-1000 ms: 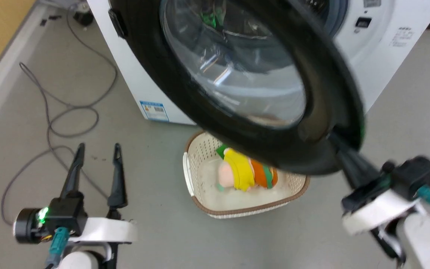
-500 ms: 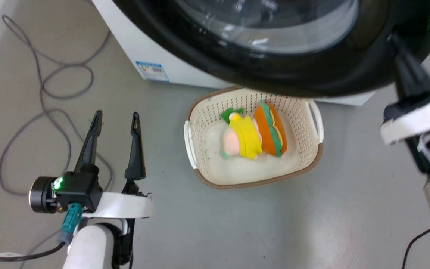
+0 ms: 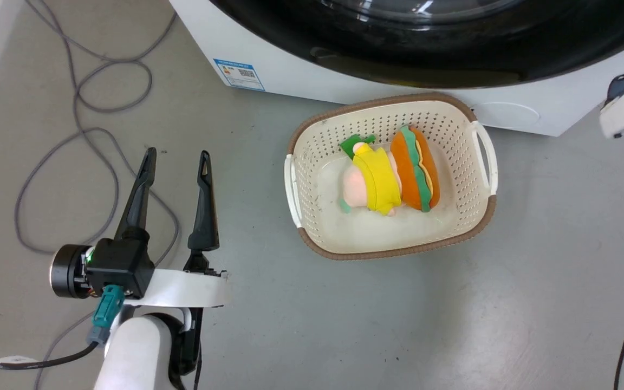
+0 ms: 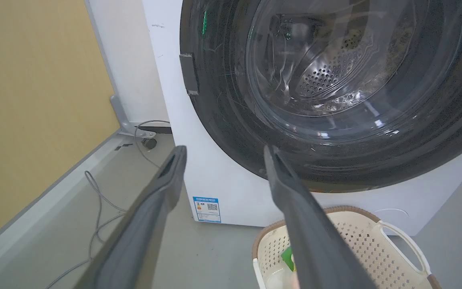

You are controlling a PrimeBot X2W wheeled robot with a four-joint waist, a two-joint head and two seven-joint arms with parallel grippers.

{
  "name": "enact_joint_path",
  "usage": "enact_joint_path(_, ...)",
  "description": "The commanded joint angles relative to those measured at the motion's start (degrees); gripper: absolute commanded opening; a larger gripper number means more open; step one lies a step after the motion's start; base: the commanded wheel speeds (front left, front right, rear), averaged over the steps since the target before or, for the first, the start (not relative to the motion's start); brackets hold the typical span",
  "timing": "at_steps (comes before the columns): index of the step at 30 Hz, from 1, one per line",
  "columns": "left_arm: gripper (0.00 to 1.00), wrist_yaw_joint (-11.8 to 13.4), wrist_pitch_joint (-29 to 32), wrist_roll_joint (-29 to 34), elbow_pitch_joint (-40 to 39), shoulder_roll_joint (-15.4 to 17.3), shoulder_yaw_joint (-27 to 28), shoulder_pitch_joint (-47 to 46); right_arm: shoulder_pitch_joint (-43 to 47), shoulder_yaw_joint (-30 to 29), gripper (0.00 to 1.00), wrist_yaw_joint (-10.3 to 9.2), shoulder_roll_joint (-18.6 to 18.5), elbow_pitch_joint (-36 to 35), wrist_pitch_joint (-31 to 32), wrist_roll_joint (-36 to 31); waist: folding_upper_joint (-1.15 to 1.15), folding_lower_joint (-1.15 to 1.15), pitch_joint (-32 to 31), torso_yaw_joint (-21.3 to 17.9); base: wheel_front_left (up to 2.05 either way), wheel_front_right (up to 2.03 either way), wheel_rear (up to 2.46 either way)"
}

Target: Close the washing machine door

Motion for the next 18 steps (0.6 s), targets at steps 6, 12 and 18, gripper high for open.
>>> enact_joint_path(6,1.0,-0.4,-0.2,0.3,0.3,-0.5,0.6,-1.1,-2.2,-1.8,0.0,-0.1,-0.4,2.5,-0.3,-2.5,0.0,-0.01,-0.3,0.2,0.0,0.0,0.0)
enact_joint_path(12,1.0,-0.5,-0.2,0.7,1.0,-0.6,1.7,0.0,1.5,-3.0,0.0,-0.1,1.2,-0.4,-0.3,-3.4,0.0,-0.01,-3.1,-0.8,0.0,0.0,0.0)
enact_joint_path(18,1.0,-0.2,-0.2,1.4,1.9,-0.6,3.4,2.2,9.9,-6.8,0.0,-0.1,3.4,-11.6,-0.3,-6.2,0.0,-0.01,-8.2,-3.5,0.0,0.0,0.0)
